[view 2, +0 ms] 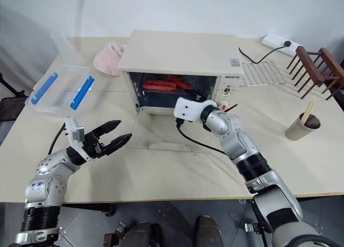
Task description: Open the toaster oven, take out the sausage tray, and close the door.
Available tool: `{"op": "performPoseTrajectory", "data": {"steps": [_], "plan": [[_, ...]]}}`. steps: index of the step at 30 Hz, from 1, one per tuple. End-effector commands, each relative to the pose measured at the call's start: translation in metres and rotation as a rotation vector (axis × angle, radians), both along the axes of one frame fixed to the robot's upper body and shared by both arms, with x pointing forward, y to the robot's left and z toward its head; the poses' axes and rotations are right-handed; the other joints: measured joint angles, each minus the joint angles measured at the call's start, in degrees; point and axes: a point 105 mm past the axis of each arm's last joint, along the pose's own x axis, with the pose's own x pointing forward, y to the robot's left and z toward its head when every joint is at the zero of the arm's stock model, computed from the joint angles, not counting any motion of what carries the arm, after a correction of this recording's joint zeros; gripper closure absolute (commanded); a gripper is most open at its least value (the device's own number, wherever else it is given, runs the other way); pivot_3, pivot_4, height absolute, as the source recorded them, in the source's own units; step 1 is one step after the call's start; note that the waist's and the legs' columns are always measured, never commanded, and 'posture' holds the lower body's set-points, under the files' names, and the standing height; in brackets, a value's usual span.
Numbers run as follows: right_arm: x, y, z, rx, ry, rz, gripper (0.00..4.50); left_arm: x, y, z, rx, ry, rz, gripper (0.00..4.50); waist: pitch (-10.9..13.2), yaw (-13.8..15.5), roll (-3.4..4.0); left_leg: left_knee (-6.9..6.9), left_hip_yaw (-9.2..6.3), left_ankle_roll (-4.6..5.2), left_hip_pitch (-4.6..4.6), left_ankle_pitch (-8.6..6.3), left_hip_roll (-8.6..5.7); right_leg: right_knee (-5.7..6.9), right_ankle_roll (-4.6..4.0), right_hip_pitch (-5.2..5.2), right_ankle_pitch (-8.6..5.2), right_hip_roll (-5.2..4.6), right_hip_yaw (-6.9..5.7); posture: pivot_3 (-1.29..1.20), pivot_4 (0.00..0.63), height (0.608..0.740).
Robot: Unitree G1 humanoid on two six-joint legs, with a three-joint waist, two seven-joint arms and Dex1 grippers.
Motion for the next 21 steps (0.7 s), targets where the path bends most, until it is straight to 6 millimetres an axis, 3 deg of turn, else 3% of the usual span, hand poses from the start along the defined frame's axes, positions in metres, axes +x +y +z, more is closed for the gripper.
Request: {"op": "performPoseTrajectory", "data": {"steps": [1, 9, 12, 17, 21], "plan": [[0.005, 0.008, 0.012, -0.016, -0.078, 0.001, 2.33, -0.005, -0.001, 0.012, -0.021, -0.055, 0.009, 0.45, 0.0, -0.1, 0.00, 0.00, 0.00, 0.00, 0.00, 0.00, 0.00, 0.00, 0.00, 0.00, 0.00, 0.00, 0.00, 0.00, 0.150, 0.740], [0.014, 0.025, 0.007, -0.049, -0.082, 0.016, 2.33, -0.011, -0.002, 0.009, -0.036, -0.049, 0.023, 0.45, 0.0, -0.4, 0.00, -0.04, 0.00, -0.01, 0.03, 0.00, 0.02, 0.07, 0.00, -0.01, 0.00, 0.00, 0.00, 0.00, 0.150, 0.740], [0.017, 0.025, 0.008, -0.069, -0.109, 0.005, 2.92, -0.011, -0.002, 0.010, -0.040, -0.048, 0.025, 0.39, 0.0, -0.3, 0.00, -0.04, 0.00, -0.01, 0.02, 0.01, 0.01, 0.06, 0.00, -0.02, 0.00, 0.00, 0.01, 0.00, 0.150, 0.740], [0.022, 0.024, 0.011, -0.080, -0.133, -0.015, 4.49, -0.010, -0.004, 0.009, -0.046, -0.047, 0.018, 0.39, 0.0, -0.5, -0.01, -0.05, 0.00, -0.01, 0.02, 0.01, 0.02, 0.06, 0.00, -0.02, 0.00, 0.00, 0.01, 0.00, 0.150, 0.740], [0.022, 0.024, 0.019, -0.078, -0.171, -0.014, 4.49, -0.009, -0.005, 0.010, -0.047, -0.045, 0.010, 0.39, 0.0, -0.5, -0.02, -0.04, -0.01, -0.02, 0.03, 0.01, 0.03, 0.06, 0.00, -0.01, 0.00, 0.01, 0.01, 0.00, 0.150, 0.740]]}}
